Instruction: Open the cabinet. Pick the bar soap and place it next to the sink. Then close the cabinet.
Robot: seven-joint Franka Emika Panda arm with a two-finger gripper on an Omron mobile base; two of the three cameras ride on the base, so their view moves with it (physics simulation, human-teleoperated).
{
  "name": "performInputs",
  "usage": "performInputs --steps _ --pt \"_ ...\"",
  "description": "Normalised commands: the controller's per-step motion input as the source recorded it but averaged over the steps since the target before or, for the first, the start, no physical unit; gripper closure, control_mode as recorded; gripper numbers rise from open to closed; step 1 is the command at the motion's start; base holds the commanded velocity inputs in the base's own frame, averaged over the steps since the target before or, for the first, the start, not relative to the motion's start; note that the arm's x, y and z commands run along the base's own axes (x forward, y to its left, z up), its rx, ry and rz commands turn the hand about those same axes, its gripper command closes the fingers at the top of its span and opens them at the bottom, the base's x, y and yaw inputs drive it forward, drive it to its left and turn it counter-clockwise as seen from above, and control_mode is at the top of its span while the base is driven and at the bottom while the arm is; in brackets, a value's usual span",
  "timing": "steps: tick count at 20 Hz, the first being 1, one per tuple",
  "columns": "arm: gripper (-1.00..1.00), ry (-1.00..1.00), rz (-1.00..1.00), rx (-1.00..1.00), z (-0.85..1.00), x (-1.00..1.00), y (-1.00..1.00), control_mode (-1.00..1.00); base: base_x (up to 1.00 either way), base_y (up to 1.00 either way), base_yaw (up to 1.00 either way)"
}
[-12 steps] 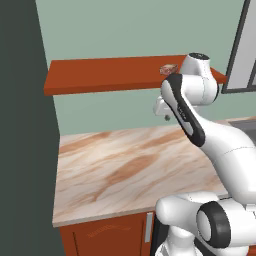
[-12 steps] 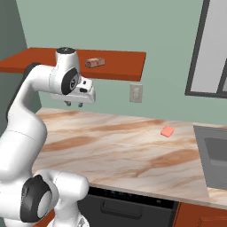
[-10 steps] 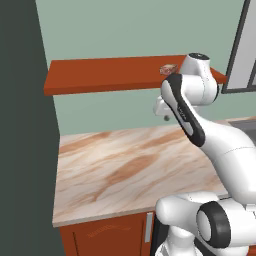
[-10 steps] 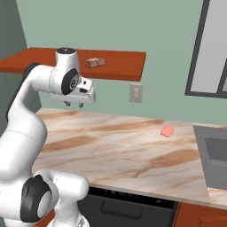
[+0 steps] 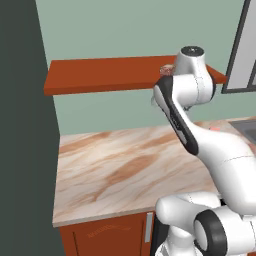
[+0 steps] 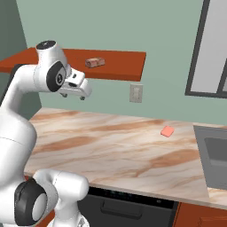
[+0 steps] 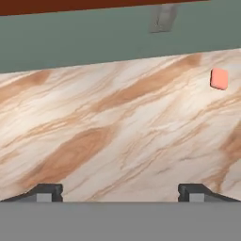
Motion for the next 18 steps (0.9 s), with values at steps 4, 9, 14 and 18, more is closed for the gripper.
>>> performInputs --steps 4,9,14,18 --pt "-1.00 -0.22 -0.41 -0.05 0.74 0.23 0.00 -1.00 0.00 0.00 0.00" --pt "-1.00 -0.06 -0.25 0.00 0.57 0.24 -0.11 -1.00 0.00 0.00 0.00" --pt "-1.00 -0.06 -0.03 0.02 0.44 0.00 -0.30 -1.00 0.00 0.00 0.00" --pt "-1.00 -0.06 0.00 0.01 0.36 -0.02 -0.31 -1.00 0.00 0.00 0.00"
